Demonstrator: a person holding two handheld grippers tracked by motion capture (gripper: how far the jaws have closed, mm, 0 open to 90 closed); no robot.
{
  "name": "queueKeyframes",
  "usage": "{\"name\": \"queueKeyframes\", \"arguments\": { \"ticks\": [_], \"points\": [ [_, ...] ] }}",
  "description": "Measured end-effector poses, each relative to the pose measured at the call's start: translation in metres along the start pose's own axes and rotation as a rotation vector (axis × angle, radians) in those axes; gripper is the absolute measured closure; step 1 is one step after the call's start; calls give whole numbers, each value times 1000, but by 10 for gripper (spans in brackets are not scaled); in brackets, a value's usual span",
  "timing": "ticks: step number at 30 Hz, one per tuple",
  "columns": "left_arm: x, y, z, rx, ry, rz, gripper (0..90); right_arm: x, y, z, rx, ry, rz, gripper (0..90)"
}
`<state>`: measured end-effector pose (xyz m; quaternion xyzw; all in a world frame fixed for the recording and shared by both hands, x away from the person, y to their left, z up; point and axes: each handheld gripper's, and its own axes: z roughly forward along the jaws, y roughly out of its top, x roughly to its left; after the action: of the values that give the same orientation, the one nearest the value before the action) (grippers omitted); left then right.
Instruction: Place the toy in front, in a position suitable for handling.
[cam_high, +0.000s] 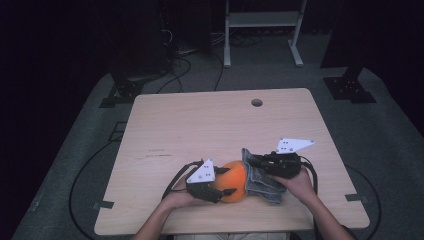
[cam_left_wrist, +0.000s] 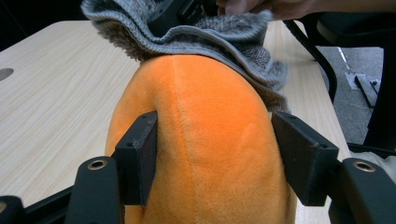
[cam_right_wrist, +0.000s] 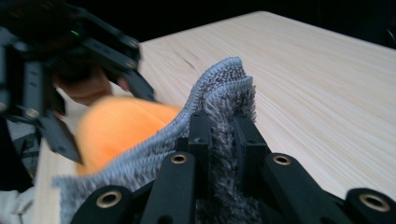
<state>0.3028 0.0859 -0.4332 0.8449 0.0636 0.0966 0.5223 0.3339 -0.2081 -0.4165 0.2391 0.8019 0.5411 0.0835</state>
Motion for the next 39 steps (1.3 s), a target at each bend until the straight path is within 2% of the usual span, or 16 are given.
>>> {"name": "queueKeyframes", "arguments": {
  "ticks": [4,6,10,13,14,16,18,22,24,25,28,31,33,36,39],
  "points": [
    [0,0,0,-3,0,1,340,-3,-7,-10,17,-33,11,792],
    [1,0,1,-7,4,-13,322,-1,-8,-16,4,-26,12,792],
    [1,1,3,-11,12,-23,297,12,-3,-21,-52,30,9,792],
    [1,2,5,-9,21,-24,285,23,3,-15,-75,82,-14,792],
    [1,2,5,-8,25,-26,281,26,4,-12,-73,94,-22,791],
    [1,2,3,-2,33,-29,257,29,5,-4,-43,84,-51,791],
    [4,3,0,1,30,-49,214,26,2,1,-41,87,-32,792],
    [15,1,-10,1,36,-138,125,19,-3,-1,-56,67,-6,791],
    [18,-2,-12,-6,17,-173,153,16,-5,-4,-57,51,-1,791],
    [18,-3,-11,-12,5,-177,205,15,-6,-5,-58,43,4,791],
    [16,-2,-9,-17,28,-164,315,13,-6,-9,-51,16,-8,790],
    [16,2,-8,-25,56,-163,371,22,0,-14,-79,18,-26,790],
    [16,5,-6,-35,65,-167,389,34,8,-12,-105,58,-70,790],
    [15,6,-5,-27,71,-152,395,47,15,-1,-64,47,-141,790],
    [16,2,-7,-41,50,-179,339,41,14,4,-49,40,-127,791]
  ]
}}
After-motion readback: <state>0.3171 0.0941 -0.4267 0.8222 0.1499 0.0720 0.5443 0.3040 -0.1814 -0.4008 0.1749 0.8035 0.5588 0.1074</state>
